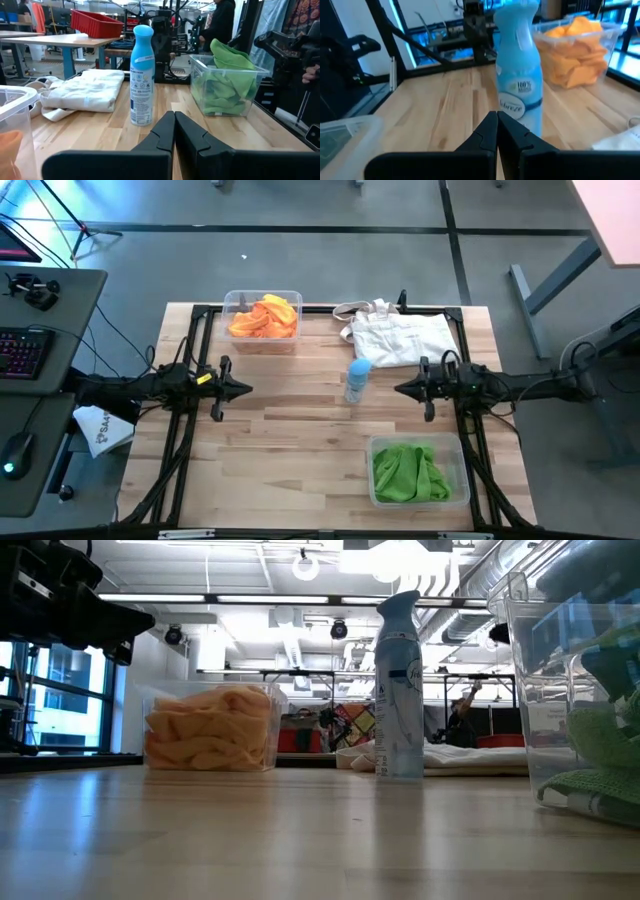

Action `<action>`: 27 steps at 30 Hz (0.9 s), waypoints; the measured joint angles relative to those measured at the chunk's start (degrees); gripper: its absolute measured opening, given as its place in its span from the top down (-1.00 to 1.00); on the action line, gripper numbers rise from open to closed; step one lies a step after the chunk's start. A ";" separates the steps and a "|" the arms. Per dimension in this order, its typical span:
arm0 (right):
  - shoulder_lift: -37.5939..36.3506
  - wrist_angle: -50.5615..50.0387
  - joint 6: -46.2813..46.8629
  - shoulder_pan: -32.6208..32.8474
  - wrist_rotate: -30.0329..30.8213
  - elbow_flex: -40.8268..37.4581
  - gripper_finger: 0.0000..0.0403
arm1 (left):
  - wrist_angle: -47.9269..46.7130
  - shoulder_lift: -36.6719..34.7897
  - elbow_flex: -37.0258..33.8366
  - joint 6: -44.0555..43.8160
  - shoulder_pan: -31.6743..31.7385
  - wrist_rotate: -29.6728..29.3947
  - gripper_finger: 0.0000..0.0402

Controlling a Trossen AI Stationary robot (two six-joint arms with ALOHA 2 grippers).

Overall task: Sort microfiber towel by color & place in baskets
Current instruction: Return to Home Position

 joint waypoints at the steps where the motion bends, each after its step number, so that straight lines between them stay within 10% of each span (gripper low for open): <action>1: -0.84 0.01 -0.14 0.39 0.50 -0.14 1.00 | 0.00 0.00 0.00 0.00 0.00 0.00 1.00; 27: -18.50 -6.68 -9.43 2.45 1.21 -1.90 1.00 | -0.02 0.00 0.00 -0.02 -0.01 0.00 1.00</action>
